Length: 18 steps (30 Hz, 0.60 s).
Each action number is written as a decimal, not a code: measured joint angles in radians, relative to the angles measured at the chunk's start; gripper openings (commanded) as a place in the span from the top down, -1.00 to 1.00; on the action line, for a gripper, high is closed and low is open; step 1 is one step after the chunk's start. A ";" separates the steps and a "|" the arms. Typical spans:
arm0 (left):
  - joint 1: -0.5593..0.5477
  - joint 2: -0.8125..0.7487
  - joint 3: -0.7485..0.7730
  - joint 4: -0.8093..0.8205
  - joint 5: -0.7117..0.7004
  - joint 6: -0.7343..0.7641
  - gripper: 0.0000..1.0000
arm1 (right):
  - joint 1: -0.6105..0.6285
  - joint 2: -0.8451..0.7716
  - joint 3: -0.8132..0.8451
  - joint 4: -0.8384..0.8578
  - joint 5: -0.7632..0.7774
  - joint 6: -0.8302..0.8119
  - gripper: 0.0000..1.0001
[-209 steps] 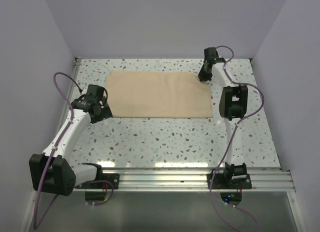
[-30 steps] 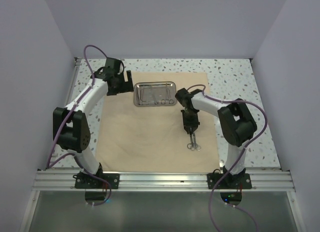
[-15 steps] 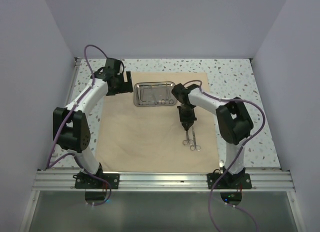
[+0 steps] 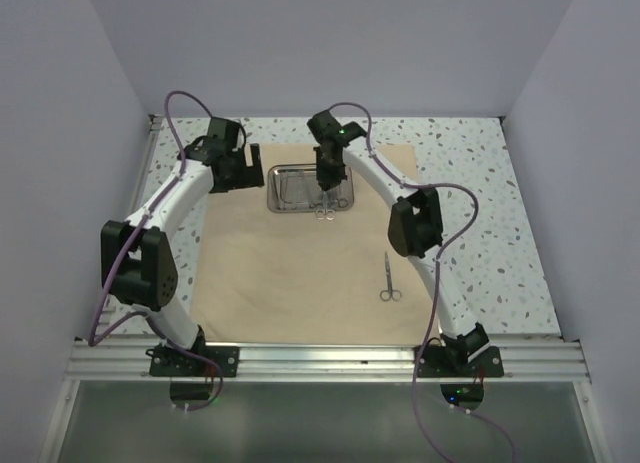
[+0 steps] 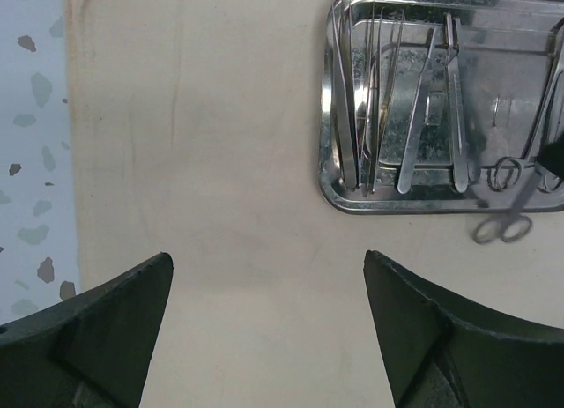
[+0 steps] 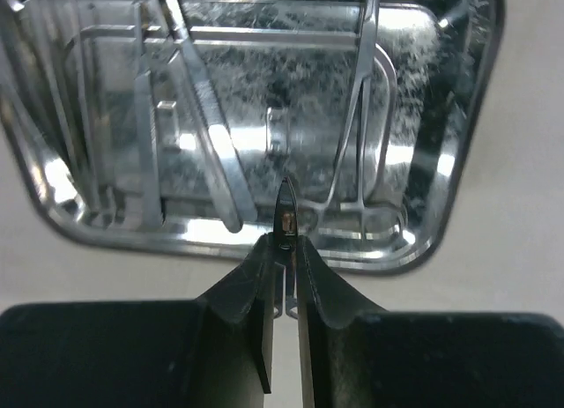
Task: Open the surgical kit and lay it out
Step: Place the medical item in the container.
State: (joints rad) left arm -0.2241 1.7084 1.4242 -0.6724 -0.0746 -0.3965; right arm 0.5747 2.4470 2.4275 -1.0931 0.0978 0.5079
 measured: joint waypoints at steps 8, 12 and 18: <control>0.000 -0.105 -0.072 -0.011 0.000 0.016 -0.88 | -0.020 0.134 0.026 0.163 0.033 0.075 0.59; 0.000 -0.152 -0.106 -0.017 -0.002 0.020 -0.88 | -0.027 0.162 0.050 0.203 0.044 0.112 -0.33; 0.000 -0.163 -0.124 -0.015 -0.008 0.022 -0.89 | -0.025 0.140 0.006 0.226 0.050 0.121 -0.42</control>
State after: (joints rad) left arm -0.2241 1.5455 1.3003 -0.6872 -0.0822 -0.3744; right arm 0.5495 2.5866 2.4332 -0.8673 0.1474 0.6289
